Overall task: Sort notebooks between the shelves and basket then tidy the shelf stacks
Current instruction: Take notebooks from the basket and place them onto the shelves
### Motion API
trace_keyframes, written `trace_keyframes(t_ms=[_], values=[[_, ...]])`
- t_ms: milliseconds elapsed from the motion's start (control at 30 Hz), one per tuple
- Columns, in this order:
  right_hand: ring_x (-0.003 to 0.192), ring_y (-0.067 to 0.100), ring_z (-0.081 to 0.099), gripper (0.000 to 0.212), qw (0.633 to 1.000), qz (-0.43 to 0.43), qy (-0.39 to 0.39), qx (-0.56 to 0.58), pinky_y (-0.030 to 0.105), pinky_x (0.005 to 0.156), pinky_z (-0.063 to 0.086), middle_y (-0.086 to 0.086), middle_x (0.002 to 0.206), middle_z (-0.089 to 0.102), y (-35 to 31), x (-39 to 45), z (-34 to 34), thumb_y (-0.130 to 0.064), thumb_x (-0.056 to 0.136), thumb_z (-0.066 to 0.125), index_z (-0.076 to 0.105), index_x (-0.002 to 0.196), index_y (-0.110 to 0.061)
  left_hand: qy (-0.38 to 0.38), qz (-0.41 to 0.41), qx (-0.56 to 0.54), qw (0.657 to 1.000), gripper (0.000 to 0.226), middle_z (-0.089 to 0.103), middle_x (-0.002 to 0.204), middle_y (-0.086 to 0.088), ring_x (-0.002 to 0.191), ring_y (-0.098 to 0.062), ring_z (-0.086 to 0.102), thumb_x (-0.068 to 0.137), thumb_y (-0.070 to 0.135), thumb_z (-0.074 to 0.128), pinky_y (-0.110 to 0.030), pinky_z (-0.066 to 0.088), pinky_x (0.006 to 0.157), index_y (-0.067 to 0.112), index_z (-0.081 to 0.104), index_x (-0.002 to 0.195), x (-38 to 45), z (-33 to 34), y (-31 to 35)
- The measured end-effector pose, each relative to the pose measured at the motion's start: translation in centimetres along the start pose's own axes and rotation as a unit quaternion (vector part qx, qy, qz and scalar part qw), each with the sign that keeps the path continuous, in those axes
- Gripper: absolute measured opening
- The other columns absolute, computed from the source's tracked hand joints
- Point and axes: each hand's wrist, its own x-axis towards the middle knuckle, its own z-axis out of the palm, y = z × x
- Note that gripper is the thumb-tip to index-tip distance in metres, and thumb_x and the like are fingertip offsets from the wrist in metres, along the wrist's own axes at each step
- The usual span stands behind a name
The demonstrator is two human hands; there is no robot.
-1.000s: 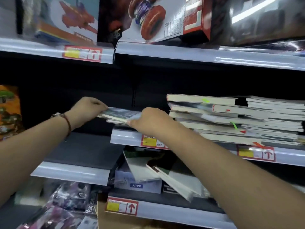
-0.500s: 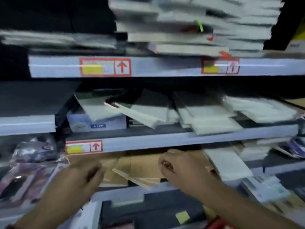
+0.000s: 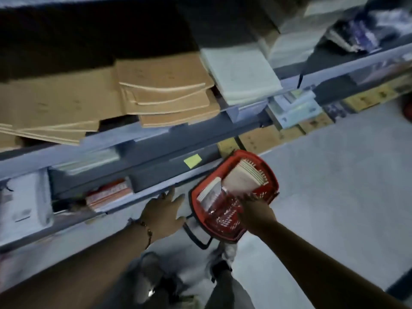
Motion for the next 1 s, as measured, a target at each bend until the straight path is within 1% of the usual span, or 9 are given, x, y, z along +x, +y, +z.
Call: trace_keyframes(t_ms=[100, 167, 267, 333, 533, 767, 867, 933, 1000], values=[[0.141, 0.033, 0.034, 0.067, 0.999, 0.010, -0.031, -0.038, 0.043, 0.115, 0.031, 0.009, 0.153, 0.041, 4.5, 2.0, 5.8, -0.035, 0.087, 0.043, 0.032, 0.152, -0.021, -0.070, 0.000, 0.028, 0.997, 0.082, 0.001, 0.166, -0.014, 0.150, -0.034, 0.017, 0.094, 0.062, 0.036, -0.045, 0.030, 0.116, 0.023, 0.006, 0.160, 4.7, 5.6, 2.3], [0.143, 0.035, 0.031, 0.071, 0.997, 0.008, -0.068, -0.044, 0.046, 0.117, 0.028, 0.011, 0.154, 0.038, 6.8, 4.1, 8.9, -0.038, 0.084, 0.042, 0.032, 0.152, -0.019, -0.097, -0.011, 0.024, 0.995, 0.079, 0.009, 0.166, -0.013, 0.150, -0.034, 0.018, 0.097, 0.056, 0.043, -0.046, 0.030, 0.117, 0.021, 0.010, 0.159, 8.3, 9.0, 3.7], [0.145, 0.034, 0.025, 0.071, 0.993, -0.007, -0.107, -0.052, 0.048, 0.120, 0.022, 0.010, 0.156, 0.032, 9.6, 8.5, 13.0, -0.036, 0.087, 0.056, 0.030, 0.151, -0.020, -0.055, -0.007, -0.003, 0.998, 0.061, 0.042, 0.151, -0.008, 0.134, -0.029, 0.044, 0.098, 0.045, 0.049, -0.040, 0.045, 0.105, 0.021, 0.032, 0.151, 14.2, 13.6, 5.4], [0.146, 0.033, 0.024, 0.071, 0.991, -0.017, -0.120, -0.062, 0.049, 0.120, 0.020, 0.009, 0.157, 0.030, 11.3, 12.0, 15.8, -0.032, 0.089, 0.060, 0.028, 0.151, -0.020, -0.024, 0.008, -0.008, 1.000, 0.051, 0.053, 0.140, -0.003, 0.125, -0.026, 0.052, 0.097, 0.041, 0.050, -0.038, 0.048, 0.098, 0.022, 0.041, 0.144, 18.5, 16.3, 6.3], [0.146, 0.034, 0.024, 0.068, 0.991, 0.005, -0.124, -0.057, 0.046, 0.119, 0.024, 0.012, 0.160, 0.028, 15.2, 21.3, 24.3, -0.028, 0.095, 0.047, 0.019, 0.156, -0.018, 0.021, -0.006, 0.067, 0.998, 0.033, 0.062, 0.122, -0.001, 0.112, -0.022, 0.060, 0.093, 0.030, 0.052, -0.033, 0.050, 0.089, 0.022, 0.054, 0.126, 29.9, 23.3, 8.0], [0.149, 0.034, 0.017, 0.070, 0.988, 0.002, -0.146, -0.050, 0.049, 0.121, 0.020, 0.014, 0.162, 0.021, 17.6, 26.5, 30.5, -0.029, 0.098, 0.044, 0.010, 0.157, -0.014, 0.049, -0.081, 0.105, 0.990, 0.036, 0.061, 0.118, -0.007, 0.105, -0.023, 0.063, 0.094, 0.023, 0.043, -0.032, 0.053, 0.080, 0.014, 0.052, 0.128, 35.3, 29.3, 7.7], [0.149, 0.034, 0.019, 0.067, 0.987, 0.014, -0.154, -0.042, 0.050, 0.120, 0.022, 0.014, 0.161, 0.024, 18.6, 27.2, 31.7, -0.025, 0.097, 0.044, 0.014, 0.156, -0.016, 0.061, -0.084, 0.069, 0.992, 0.029, 0.064, 0.112, -0.009, 0.089, -0.022, 0.068, 0.096, 0.023, 0.047, -0.027, 0.050, 0.063, 0.014, 0.055, 0.122, 35.4, 29.9, 7.8], [0.148, 0.033, 0.023, 0.064, 0.988, 0.018, -0.151, -0.035, 0.050, 0.120, 0.024, 0.012, 0.161, 0.026, 19.1, 27.3, 31.9, -0.027, 0.097, 0.046, 0.020, 0.154, -0.016, 0.071, -0.082, 0.012, 0.994, 0.024, 0.070, 0.095, -0.011, 0.074, -0.023, 0.071, 0.096, 0.018, 0.052, -0.024, 0.041, 0.051, 0.009, 0.055, 0.118, 35.4, 30.0, 7.8], [0.147, 0.033, 0.025, 0.062, 0.989, 0.024, -0.146, -0.025, 0.049, 0.119, 0.025, 0.011, 0.160, 0.027, 19.3, 27.5, 32.1, -0.030, 0.097, 0.047, 0.023, 0.153, -0.017, 0.091, -0.105, -0.036, 0.990, 0.021, 0.071, 0.085, -0.009, 0.069, -0.022, 0.071, 0.097, 0.017, 0.054, -0.022, 0.036, 0.049, 0.007, 0.051, 0.116, 36.1, 30.1, 7.4]])
